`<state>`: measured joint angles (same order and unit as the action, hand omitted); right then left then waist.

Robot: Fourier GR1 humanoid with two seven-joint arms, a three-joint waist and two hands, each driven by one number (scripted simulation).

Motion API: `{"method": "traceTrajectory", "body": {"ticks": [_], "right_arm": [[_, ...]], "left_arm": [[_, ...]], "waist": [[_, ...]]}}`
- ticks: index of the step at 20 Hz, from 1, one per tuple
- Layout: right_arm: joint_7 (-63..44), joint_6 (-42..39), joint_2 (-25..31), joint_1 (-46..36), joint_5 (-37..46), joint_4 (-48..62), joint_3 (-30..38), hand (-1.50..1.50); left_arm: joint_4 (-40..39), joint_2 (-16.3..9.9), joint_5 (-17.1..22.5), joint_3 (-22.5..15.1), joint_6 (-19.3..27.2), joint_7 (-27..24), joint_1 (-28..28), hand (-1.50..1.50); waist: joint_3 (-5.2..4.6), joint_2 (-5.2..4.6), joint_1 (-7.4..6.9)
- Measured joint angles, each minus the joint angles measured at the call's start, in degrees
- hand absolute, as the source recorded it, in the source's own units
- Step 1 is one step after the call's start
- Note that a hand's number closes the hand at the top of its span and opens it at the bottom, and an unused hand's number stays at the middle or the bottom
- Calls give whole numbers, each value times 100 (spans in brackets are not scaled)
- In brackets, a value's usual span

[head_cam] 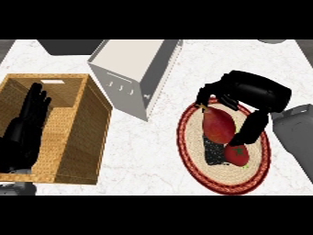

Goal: Pick the pear from the placemat and place it in the tiered shelf

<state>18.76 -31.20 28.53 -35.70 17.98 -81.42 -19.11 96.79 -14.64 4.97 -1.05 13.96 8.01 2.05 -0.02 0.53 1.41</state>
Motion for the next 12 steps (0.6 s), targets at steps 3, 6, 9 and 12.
{"method": "traceTrajectory", "body": {"ticks": [3, 6, 9, 12], "right_arm": [[-542, -271, 79, -255, -573, -168, 666, 150], [-1036, -314, 102, -469, -803, -308, 1110, 150], [-1347, -340, 32, -707, -855, -229, 1393, 150], [-1550, -347, -86, -1023, -870, 18, 1604, 150]], "left_arm": [[-85, -12, 52, 60, -73, -19, 72, 0], [-81, 25, -34, 22, -61, 10, 150, 0], [-13, 50, -35, 55, -124, 2, 94, 0], [-76, 80, -29, 84, -214, -26, 131, 0]], "waist": [[-3, -12, -31], [-3, -25, -77], [-2, -38, -129], [-1, -49, -158]]}}
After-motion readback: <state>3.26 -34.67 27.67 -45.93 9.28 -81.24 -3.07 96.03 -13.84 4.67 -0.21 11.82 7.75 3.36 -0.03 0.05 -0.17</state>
